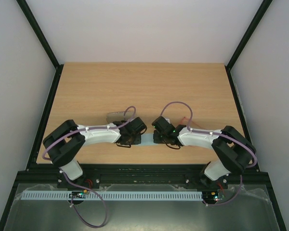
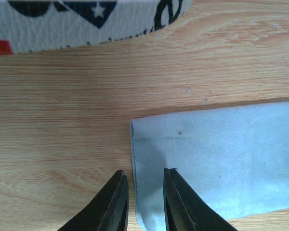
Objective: Organize the sunglasses
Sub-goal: Pick up the glasses cleaning cloth from the center of the board.
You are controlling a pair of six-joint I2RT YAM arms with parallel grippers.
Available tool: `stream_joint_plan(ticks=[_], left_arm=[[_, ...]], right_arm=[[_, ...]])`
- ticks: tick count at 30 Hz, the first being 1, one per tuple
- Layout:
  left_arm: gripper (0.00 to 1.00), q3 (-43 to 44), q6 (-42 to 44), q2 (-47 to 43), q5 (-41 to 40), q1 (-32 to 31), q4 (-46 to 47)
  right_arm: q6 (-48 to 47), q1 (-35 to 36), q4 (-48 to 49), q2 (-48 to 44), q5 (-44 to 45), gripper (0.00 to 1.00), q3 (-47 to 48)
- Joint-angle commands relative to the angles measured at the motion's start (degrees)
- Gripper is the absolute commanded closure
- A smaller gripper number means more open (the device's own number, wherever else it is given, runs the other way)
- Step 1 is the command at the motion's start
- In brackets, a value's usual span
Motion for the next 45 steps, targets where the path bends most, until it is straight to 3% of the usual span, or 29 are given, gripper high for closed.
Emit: stream_joint_plan(ticks=[1, 14, 21, 35, 45], left_arm=[[0.77, 0.32, -0.56, 1.62, -0.12, -0.23, -0.78], [0.82, 0.32, -0.34, 2.7, 1.1, -0.24, 0.21], [0.96, -0.09, -0.21, 2.37, 1.27, 0.15, 0.48], [0.98, -0.08, 1.0, -5.48, 4.7, 2.69, 3.47], [0.98, 3.47, 3.8, -14.35, 3.23, 6.1, -2.73]], right_arm=[[-0.17, -0.13, -1.72, 0.45, -0.64, 0.75, 0.33], [-0.48, 0.09, -2.04, 2.37, -1.84, 0.81, 1.14], [0.0, 0.12, -2.31, 2.23, -0.08, 0.98, 1.56], [-0.21, 0.13, -0.09, -5.17, -0.56, 0.99, 2.89], [-1.14, 0.14, -2.77, -6.47, -2.26, 0.99, 9.41]])
